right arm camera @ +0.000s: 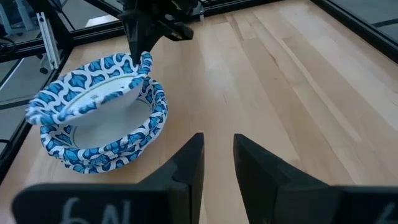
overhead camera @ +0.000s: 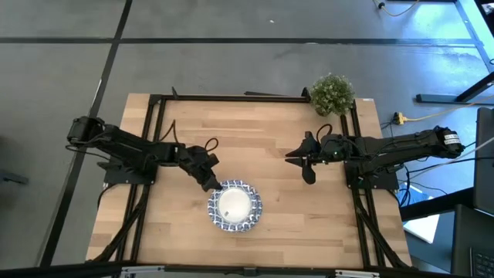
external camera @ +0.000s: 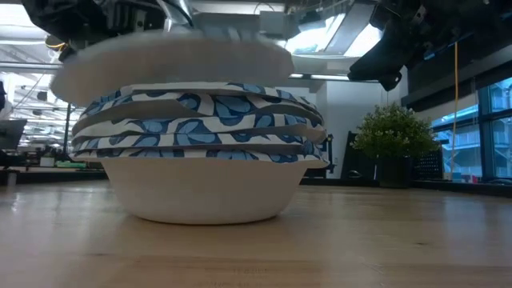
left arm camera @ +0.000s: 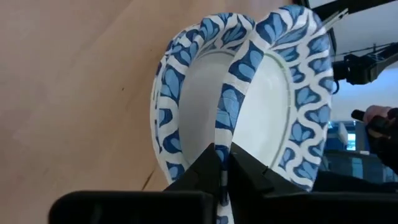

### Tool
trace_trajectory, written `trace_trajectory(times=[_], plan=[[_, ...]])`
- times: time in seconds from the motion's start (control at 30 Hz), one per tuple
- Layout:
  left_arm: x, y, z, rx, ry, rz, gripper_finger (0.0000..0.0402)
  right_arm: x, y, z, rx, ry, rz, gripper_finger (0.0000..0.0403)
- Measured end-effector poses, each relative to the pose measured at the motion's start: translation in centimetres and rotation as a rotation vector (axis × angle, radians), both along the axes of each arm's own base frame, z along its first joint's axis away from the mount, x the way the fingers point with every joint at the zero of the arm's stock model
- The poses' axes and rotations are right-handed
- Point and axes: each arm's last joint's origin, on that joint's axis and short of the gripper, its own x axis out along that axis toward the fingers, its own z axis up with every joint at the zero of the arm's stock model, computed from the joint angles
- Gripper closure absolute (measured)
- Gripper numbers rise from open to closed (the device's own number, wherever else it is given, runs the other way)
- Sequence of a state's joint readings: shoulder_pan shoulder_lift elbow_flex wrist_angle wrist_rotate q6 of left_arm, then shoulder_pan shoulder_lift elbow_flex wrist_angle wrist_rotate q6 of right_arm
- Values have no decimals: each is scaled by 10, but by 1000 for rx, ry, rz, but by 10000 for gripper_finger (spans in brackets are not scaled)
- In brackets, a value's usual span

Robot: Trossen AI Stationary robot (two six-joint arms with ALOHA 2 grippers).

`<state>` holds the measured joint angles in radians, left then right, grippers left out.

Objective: Nest bowls inside each other
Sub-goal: Stack the bowl on top of the other blue bowls

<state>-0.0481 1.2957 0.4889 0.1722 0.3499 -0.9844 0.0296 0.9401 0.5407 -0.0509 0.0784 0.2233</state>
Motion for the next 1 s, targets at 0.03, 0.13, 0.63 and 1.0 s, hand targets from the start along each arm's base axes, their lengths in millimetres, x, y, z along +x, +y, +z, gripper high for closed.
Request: trace_trajectory(times=[0.03,0.13,0.63,1.0], plan=[[0,0,0,5,-1,6,378,0,0,0,-1,0,0,315],[0,1,0,24,-2,32,363,0,0,0,-12,1,5,315],[3,6,2,79,-45,70,293,-1,0,-1,-25,17,11,315],[8,9,-6,59,-32,73,291,-1,0,-3,-25,32,11,315]])
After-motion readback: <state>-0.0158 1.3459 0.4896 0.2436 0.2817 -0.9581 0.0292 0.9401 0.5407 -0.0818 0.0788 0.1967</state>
